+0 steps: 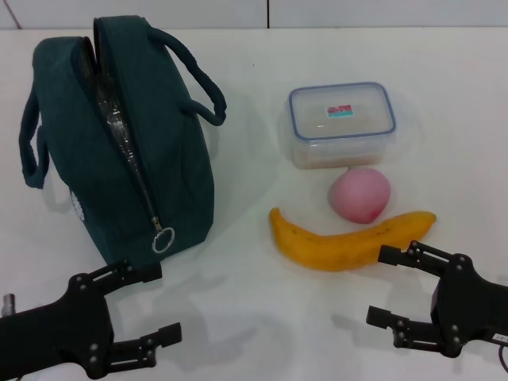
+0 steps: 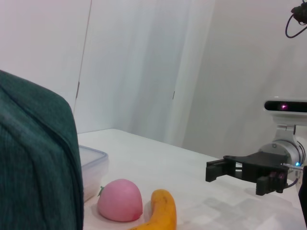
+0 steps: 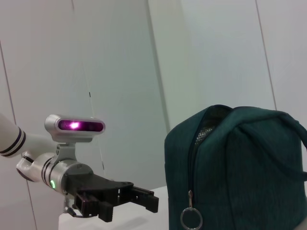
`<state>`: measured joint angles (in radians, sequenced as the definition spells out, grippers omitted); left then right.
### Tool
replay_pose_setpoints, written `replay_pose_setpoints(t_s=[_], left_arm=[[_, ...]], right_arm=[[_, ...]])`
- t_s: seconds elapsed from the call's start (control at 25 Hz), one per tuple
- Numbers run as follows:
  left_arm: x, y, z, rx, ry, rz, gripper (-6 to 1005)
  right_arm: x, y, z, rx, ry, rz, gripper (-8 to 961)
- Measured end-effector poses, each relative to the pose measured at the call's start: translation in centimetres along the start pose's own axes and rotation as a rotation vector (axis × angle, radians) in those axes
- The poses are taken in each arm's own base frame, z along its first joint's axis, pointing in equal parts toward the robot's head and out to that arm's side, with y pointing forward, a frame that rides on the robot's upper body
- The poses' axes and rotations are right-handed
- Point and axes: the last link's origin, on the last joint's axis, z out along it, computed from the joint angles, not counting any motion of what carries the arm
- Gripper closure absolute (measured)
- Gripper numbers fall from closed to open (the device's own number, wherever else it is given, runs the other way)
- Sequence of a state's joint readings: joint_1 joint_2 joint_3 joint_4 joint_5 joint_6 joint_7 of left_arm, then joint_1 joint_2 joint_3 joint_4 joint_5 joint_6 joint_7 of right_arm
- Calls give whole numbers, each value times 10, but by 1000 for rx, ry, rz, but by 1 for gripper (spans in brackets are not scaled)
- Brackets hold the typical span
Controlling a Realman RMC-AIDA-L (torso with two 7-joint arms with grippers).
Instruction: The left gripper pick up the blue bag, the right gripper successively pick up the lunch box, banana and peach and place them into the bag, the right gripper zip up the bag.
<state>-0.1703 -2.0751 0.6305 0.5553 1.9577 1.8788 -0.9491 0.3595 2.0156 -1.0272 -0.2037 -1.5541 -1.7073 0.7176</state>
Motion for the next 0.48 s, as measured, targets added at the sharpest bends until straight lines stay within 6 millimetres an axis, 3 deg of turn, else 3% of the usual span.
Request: replay_pose_setpoints(t_s=[0.48], left_arm=[[4,-3,-1,-7,4,-15,124]], right_arm=[[0,-1,1,3,-2,4,147]])
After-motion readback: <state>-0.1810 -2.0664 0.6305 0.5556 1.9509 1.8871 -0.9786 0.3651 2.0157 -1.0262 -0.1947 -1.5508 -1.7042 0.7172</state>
